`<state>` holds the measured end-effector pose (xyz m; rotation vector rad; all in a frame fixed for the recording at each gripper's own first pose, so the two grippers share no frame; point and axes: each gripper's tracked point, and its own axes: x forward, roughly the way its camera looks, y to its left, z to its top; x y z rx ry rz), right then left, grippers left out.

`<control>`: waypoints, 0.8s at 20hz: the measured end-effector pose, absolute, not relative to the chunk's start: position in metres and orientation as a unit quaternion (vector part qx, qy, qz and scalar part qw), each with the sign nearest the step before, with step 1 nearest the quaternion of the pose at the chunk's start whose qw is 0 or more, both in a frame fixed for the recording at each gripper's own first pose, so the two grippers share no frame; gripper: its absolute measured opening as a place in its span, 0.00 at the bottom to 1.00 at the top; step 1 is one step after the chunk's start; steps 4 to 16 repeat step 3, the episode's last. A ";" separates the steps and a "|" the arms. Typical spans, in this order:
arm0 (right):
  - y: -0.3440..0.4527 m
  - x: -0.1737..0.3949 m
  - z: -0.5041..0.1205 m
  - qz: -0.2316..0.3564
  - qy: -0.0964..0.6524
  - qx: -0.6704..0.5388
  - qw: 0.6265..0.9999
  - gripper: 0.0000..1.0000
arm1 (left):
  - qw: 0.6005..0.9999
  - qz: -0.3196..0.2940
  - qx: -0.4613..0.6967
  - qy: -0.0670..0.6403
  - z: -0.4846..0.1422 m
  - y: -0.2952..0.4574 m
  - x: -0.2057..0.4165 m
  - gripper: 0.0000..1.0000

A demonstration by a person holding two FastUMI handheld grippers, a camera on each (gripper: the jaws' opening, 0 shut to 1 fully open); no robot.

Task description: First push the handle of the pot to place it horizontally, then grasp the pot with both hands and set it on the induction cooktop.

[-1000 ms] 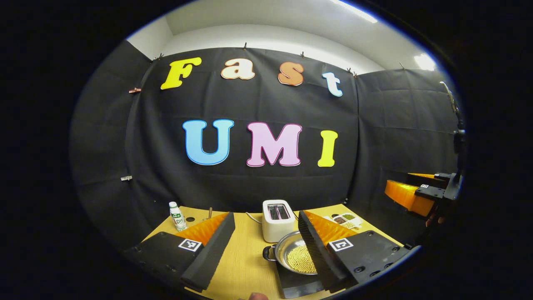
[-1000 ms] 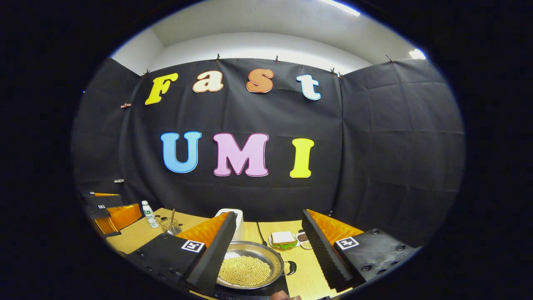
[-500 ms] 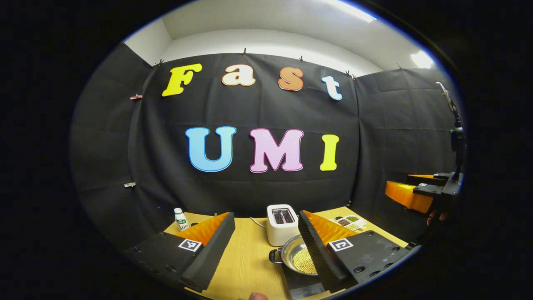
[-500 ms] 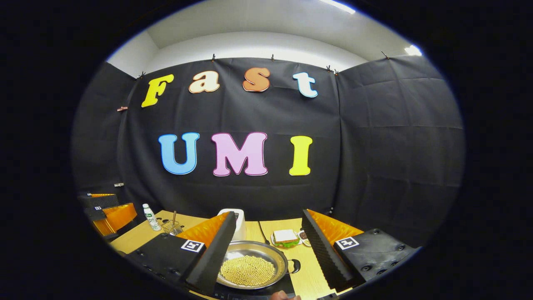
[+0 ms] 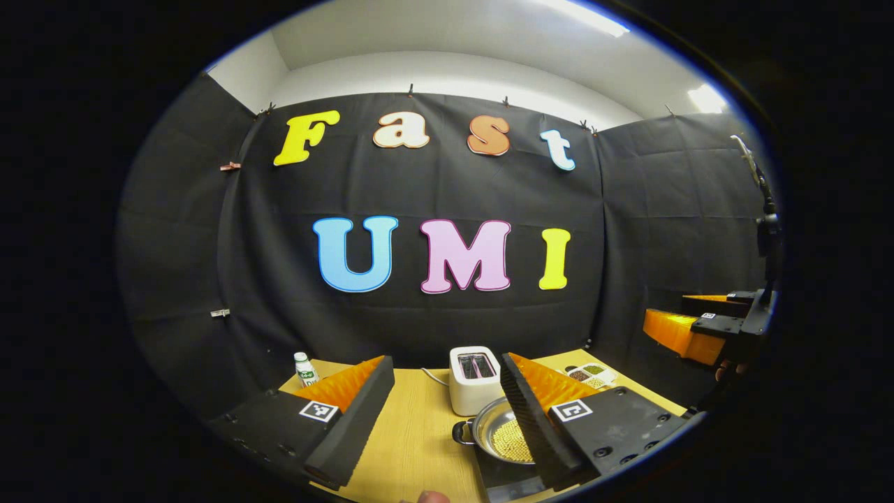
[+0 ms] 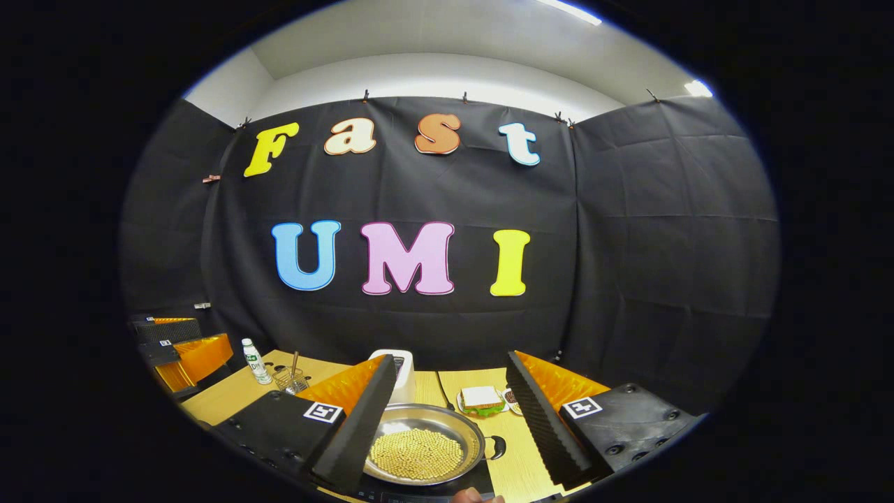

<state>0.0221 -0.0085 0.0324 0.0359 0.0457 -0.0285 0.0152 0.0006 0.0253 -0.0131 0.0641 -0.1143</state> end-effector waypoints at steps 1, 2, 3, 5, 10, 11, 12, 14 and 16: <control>-0.008 0.022 0.031 -0.013 0.024 0.020 0.999 0.98 | 0.998 -0.058 -0.006 0.033 0.024 -0.001 0.016 0.95; -0.009 0.022 0.031 -0.013 0.025 0.021 0.999 1.00 | 0.998 -0.057 -0.005 0.033 0.025 0.000 0.015 0.95; -0.010 0.021 0.030 -0.013 0.027 0.022 0.999 1.00 | 0.998 -0.058 -0.006 0.034 0.023 -0.002 0.016 0.95; -0.010 0.021 0.030 -0.013 0.027 0.022 0.999 1.00 | 0.998 -0.058 -0.006 0.034 0.023 -0.002 0.016 0.95; -0.010 0.021 0.030 -0.013 0.027 0.022 0.999 1.00 | 0.998 -0.058 -0.006 0.034 0.023 -0.002 0.016 0.95; -0.010 0.021 0.030 -0.013 0.027 0.022 0.999 1.00 | 0.998 -0.058 -0.006 0.034 0.023 -0.002 0.016 0.95; -0.010 0.021 0.030 -0.013 0.027 0.022 0.999 1.00 | 0.998 -0.058 -0.006 0.034 0.023 -0.002 0.016 0.95; -0.010 0.021 0.030 -0.013 0.027 0.022 0.999 1.00 | 0.998 -0.058 -0.006 0.034 0.023 -0.002 0.016 0.95; -0.010 0.021 0.030 -0.013 0.027 0.022 0.999 1.00 | 0.998 -0.058 -0.006 0.034 0.023 -0.002 0.016 0.95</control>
